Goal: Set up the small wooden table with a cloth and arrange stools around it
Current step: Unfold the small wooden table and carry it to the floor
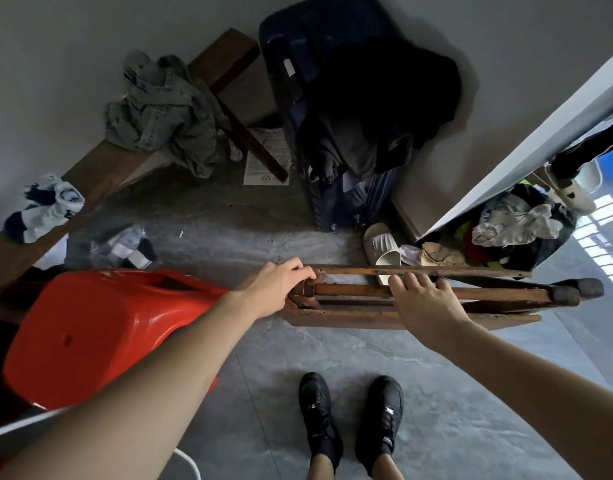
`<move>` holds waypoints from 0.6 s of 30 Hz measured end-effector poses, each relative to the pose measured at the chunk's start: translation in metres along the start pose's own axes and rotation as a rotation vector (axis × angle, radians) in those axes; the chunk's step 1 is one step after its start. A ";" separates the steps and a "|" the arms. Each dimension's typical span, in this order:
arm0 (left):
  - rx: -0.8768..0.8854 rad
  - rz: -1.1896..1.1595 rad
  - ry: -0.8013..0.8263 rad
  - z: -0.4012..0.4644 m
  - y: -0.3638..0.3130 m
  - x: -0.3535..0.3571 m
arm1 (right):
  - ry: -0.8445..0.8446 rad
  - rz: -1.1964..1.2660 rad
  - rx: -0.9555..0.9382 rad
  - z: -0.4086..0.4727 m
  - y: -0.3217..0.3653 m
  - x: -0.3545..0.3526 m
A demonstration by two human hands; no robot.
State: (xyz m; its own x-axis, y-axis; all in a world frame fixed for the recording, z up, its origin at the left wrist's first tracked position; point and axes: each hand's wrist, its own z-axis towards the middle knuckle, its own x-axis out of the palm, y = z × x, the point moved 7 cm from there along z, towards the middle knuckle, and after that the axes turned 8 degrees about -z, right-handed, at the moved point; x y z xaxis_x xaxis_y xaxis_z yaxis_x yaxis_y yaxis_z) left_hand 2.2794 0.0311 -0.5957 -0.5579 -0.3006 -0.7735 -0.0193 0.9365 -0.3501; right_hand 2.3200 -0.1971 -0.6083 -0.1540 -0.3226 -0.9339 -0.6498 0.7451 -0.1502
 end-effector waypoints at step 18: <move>-0.014 -0.098 -0.014 0.027 0.008 -0.020 | -0.107 0.109 -0.363 -0.024 0.058 -0.007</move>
State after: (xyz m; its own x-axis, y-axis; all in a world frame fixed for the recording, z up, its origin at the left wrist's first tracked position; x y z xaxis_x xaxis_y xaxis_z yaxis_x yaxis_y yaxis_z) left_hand 2.3127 0.0397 -0.5978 -0.5411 -0.3937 -0.7431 -0.0852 0.9048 -0.4173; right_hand 2.2659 -0.1659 -0.6027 -0.1704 -0.1760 -0.9695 -0.8577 0.5109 0.0580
